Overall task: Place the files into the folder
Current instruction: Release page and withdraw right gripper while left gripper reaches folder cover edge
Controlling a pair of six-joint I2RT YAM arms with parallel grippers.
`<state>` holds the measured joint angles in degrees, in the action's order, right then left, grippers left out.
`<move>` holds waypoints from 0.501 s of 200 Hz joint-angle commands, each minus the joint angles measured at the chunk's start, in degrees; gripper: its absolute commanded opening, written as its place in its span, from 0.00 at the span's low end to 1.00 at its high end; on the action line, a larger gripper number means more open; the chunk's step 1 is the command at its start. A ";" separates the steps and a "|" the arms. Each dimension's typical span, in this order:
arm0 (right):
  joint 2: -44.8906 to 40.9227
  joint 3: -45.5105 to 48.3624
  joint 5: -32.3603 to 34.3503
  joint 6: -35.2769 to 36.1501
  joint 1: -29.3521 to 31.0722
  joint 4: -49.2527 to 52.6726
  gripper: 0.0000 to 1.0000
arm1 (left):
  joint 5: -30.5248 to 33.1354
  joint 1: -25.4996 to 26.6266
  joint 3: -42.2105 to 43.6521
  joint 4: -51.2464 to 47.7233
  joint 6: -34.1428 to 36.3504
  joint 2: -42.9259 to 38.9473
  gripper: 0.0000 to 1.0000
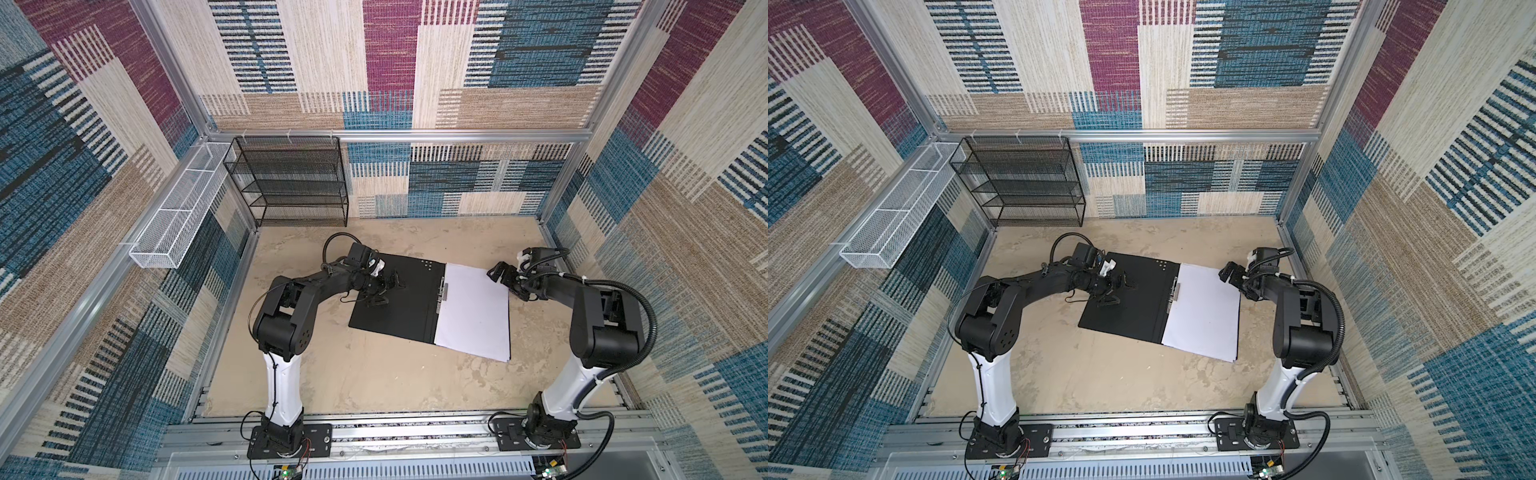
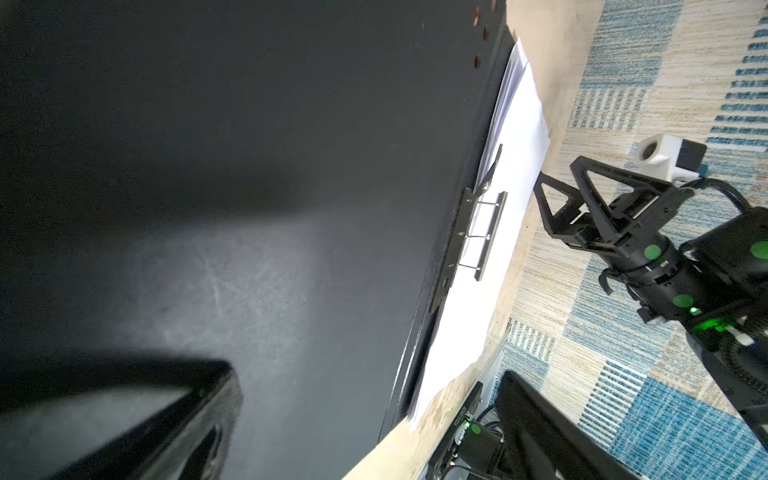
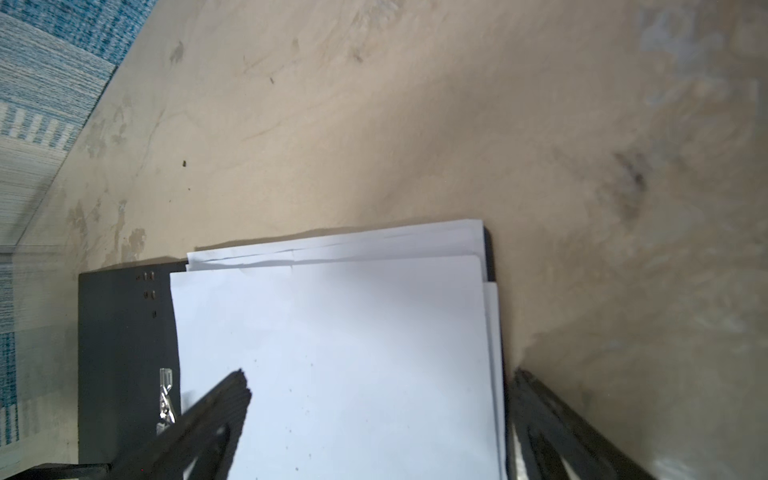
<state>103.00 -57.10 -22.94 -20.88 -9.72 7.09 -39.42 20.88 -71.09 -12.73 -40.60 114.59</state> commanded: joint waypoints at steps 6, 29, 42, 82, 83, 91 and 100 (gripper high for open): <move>1.05 0.34 -2.92 -0.41 1.76 -2.18 1.00 | 10.19 -2.02 6.75 -6.20 -4.23 -1.81 0.99; 2.13 0.46 -3.57 -1.42 3.52 -3.01 1.00 | 11.68 -3.49 10.96 -6.48 -4.77 -4.85 0.99; 2.79 0.46 -4.51 -2.22 4.68 -3.70 1.00 | 11.49 -4.65 13.90 -5.89 -5.73 -6.74 0.99; 5.06 -1.27 -7.02 -2.23 9.25 -4.25 1.00 | 11.76 -8.64 25.24 -3.51 -8.97 -14.63 0.99; 5.17 -1.40 -7.11 -2.19 9.35 -4.22 1.00 | 11.70 -8.74 25.53 -3.39 -9.06 -14.82 0.99; 5.72 -2.41 -7.54 -1.70 10.18 -3.84 1.00 | 11.45 -9.49 27.66 -2.50 -9.86 -16.62 0.99; 6.36 -3.91 -7.29 -1.07 10.98 -2.73 1.00 | 11.21 -10.02 29.44 -1.94 -10.36 -18.42 0.99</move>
<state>107.68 -58.96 -27.92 -21.34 -0.54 -1.10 -38.33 12.16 -46.81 -2.46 -47.09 98.10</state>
